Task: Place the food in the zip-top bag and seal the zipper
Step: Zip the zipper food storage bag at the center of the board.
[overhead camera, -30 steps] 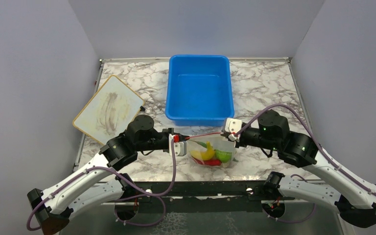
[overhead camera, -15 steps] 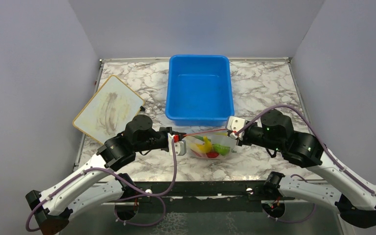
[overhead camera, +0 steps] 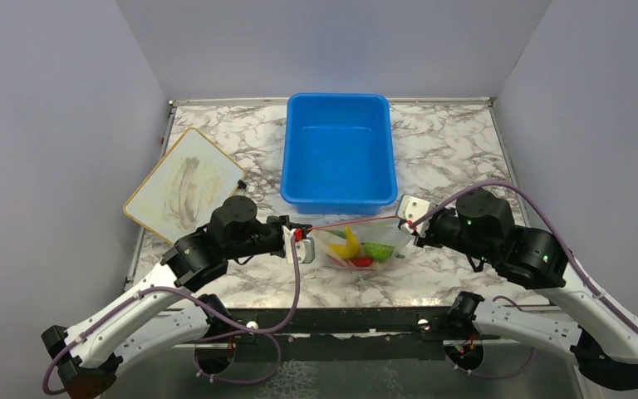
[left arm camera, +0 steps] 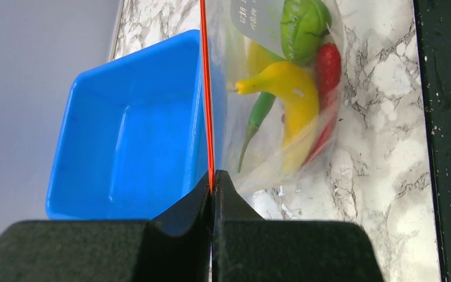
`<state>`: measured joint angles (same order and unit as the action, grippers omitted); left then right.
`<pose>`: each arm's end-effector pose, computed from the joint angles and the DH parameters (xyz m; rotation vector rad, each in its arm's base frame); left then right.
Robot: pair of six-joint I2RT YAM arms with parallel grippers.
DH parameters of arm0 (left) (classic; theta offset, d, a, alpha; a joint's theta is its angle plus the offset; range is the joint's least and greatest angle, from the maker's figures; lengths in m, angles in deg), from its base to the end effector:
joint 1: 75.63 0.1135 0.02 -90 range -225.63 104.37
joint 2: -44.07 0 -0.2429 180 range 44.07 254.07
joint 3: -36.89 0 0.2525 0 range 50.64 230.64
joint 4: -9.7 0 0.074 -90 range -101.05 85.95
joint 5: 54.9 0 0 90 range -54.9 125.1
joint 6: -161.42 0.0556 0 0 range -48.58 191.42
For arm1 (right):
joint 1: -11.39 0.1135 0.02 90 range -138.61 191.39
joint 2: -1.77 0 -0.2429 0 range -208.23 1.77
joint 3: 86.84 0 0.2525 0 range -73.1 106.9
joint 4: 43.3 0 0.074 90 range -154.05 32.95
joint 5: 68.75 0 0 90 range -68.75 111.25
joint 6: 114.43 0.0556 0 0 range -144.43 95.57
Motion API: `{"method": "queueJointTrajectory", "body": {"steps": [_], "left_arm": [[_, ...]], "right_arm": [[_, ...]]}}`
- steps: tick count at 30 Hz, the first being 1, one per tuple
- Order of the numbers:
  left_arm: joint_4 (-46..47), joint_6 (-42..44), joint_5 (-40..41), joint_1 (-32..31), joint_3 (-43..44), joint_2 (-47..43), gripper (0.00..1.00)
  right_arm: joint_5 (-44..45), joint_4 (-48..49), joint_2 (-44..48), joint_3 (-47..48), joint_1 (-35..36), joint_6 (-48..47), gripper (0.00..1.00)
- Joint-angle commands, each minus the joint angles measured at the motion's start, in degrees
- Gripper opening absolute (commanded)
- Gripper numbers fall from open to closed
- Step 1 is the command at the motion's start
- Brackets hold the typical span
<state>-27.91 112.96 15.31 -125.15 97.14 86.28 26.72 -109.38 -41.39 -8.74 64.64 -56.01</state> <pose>0.1150 -0.1637 0.3126 1.5194 1.1638 -0.4238 0.1003 0.1254 0.3574 -1.3833 1.5986 0.1250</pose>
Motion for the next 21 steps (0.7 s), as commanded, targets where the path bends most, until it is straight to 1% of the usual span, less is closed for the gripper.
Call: {"method": "queueJointTrajectory", "body": {"steps": [1,8,21], "left_arm": [[-2.97,0.41,3.89,0.27,2.52,-1.56,0.0],[-4.32,0.21,5.72,0.25,3.8,-1.15,0.0],[-4.53,-0.23,5.79,0.26,3.79,-0.09,0.0]], "right_arm": [[9.02,-5.91,1.4,2.08,-0.26,-0.24,0.01],[12.18,-9.69,2.55,4.26,-0.26,-0.09,0.01],[15.6,-15.81,4.43,6.51,-0.26,2.03,0.01]]}}
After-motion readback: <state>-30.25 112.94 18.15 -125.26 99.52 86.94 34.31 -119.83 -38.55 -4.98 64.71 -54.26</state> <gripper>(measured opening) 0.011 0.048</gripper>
